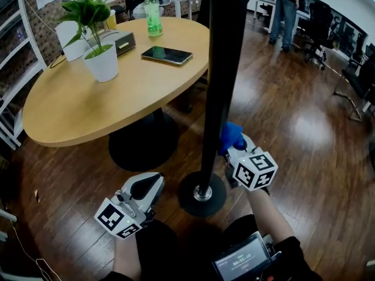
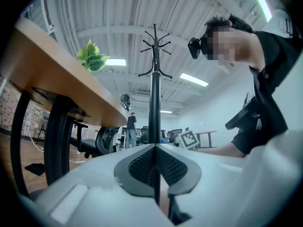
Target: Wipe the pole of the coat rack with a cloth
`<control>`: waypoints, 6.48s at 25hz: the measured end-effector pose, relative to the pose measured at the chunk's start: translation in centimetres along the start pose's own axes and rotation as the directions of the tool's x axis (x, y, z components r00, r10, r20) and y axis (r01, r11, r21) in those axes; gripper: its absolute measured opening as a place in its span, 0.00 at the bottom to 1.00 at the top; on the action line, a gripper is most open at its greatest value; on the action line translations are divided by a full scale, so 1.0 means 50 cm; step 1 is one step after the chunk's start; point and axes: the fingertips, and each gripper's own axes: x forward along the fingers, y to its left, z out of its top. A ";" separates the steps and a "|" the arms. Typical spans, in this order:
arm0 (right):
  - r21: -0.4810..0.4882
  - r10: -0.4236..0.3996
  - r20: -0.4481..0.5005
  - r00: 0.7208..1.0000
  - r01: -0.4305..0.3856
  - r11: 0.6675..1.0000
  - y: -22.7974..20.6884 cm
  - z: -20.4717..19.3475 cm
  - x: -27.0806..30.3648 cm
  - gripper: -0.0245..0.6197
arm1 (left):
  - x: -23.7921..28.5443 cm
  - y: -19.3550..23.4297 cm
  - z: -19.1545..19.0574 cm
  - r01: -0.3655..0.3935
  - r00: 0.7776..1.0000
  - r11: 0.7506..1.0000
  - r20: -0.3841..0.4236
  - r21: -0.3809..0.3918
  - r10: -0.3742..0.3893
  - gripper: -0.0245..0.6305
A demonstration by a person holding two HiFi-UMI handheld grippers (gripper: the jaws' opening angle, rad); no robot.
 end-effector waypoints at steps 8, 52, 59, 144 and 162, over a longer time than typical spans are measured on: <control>-0.210 0.072 0.337 0.939 0.001 0.978 0.117 0.485 -0.046 0.07 | 0.004 -0.058 0.111 0.034 0.996 0.994 0.078 0.102 -0.042 0.03; -0.251 0.079 -0.634 0.769 -0.303 0.919 0.123 -0.716 -0.062 0.07 | -0.040 0.031 -0.101 -0.044 0.997 0.999 -0.070 -0.015 0.043 0.03; -0.110 0.047 -0.513 0.857 -0.120 0.987 0.046 -0.615 -0.106 0.07 | -0.014 0.015 -0.072 -0.006 0.999 1.000 -0.046 -0.003 0.006 0.03; 0.041 0.191 0.195 0.962 -0.203 0.978 0.323 0.752 -0.191 0.07 | 0.160 -0.164 0.670 0.185 0.981 0.980 -0.046 -0.075 -0.189 0.03; -0.118 0.189 0.272 0.944 -0.163 0.980 0.498 1.129 -0.419 0.07 | 0.145 -0.305 1.073 0.258 0.959 0.966 0.124 -0.010 -0.255 0.03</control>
